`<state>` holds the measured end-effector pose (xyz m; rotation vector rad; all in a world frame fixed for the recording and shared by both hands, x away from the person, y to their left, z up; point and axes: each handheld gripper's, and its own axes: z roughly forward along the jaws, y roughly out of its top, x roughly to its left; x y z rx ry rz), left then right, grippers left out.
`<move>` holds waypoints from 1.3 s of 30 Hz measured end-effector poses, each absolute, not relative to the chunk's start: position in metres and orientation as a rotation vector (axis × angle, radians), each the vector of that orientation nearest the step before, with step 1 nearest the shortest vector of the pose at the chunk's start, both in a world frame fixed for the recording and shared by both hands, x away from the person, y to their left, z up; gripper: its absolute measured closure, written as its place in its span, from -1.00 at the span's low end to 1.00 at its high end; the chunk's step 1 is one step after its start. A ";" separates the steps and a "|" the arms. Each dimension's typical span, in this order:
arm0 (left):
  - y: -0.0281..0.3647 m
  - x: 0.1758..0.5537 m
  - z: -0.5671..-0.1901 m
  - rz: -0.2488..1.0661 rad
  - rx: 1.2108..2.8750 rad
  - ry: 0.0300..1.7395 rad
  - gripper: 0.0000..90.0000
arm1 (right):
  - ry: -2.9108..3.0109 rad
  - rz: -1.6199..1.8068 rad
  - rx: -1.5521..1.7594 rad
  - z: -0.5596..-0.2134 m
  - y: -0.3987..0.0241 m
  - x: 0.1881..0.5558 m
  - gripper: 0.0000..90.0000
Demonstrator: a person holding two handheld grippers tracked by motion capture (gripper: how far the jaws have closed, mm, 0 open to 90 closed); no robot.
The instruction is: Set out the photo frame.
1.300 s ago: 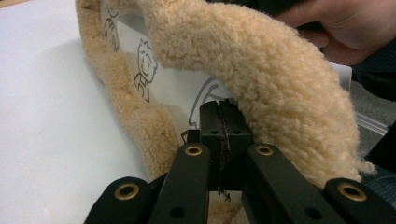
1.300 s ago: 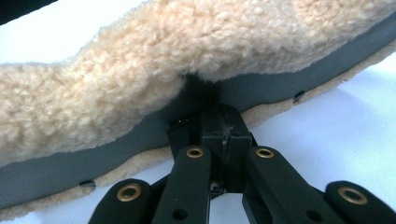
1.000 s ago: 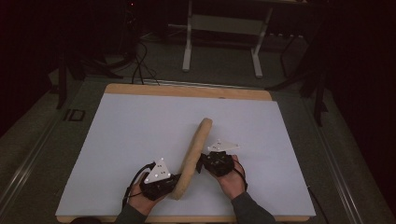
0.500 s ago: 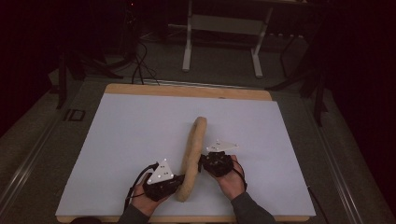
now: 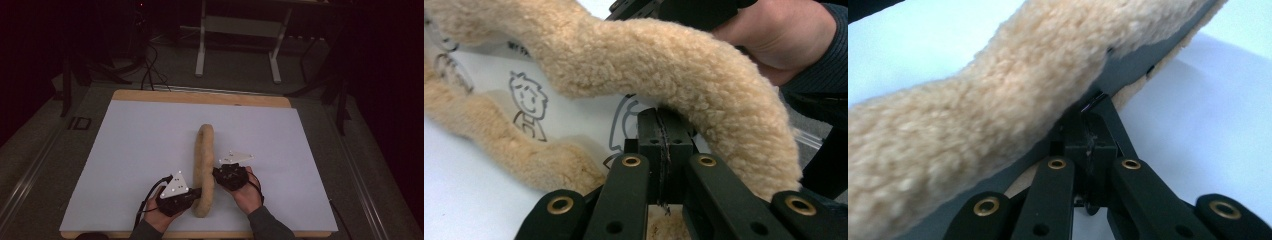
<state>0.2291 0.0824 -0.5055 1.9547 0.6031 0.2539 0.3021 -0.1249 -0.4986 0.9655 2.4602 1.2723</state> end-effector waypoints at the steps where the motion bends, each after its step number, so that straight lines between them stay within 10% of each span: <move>1: 0.082 0.229 -0.506 0.254 1.955 0.603 1.00 | 2.465 1.275 0.960 -0.499 -0.124 0.302 1.00; 29: 0.079 0.228 -0.507 0.258 1.959 0.596 1.00 | 2.577 1.339 0.829 -0.497 -0.120 0.298 1.00; 39: 0.090 0.230 -0.505 0.303 1.966 0.624 0.91 | 2.548 1.295 0.913 -0.489 -0.132 0.300 0.67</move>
